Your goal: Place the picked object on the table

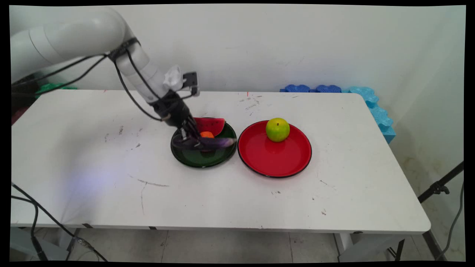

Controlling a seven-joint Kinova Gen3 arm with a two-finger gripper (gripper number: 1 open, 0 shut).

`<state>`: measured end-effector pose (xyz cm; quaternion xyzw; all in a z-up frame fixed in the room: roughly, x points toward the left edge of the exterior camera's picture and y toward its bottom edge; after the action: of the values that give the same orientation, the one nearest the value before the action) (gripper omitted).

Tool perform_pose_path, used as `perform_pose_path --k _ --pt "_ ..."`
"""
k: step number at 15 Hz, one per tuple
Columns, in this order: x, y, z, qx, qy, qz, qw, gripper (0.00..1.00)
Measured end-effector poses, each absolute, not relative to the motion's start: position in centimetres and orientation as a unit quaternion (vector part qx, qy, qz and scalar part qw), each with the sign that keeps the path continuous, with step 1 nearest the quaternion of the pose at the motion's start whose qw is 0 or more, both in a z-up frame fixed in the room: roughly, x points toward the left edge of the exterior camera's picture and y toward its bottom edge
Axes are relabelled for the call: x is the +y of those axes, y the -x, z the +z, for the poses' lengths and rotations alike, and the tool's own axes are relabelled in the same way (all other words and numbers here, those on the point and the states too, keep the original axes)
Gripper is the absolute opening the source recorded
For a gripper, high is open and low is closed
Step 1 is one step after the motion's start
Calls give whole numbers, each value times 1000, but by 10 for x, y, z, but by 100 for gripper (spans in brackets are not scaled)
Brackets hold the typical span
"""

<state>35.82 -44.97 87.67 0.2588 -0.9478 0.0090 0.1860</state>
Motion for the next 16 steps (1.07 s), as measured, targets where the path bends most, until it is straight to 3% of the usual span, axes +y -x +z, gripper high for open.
perform_pose_path --k 4,8,11,16 --pt "-432 -330 925 -940 -255 1 225 0" --pt "-410 -305 946 -936 -252 -10 247 0" --pt "-388 -288 948 -934 -247 -20 256 0" --pt "-355 -269 922 -938 -230 -27 257 0"
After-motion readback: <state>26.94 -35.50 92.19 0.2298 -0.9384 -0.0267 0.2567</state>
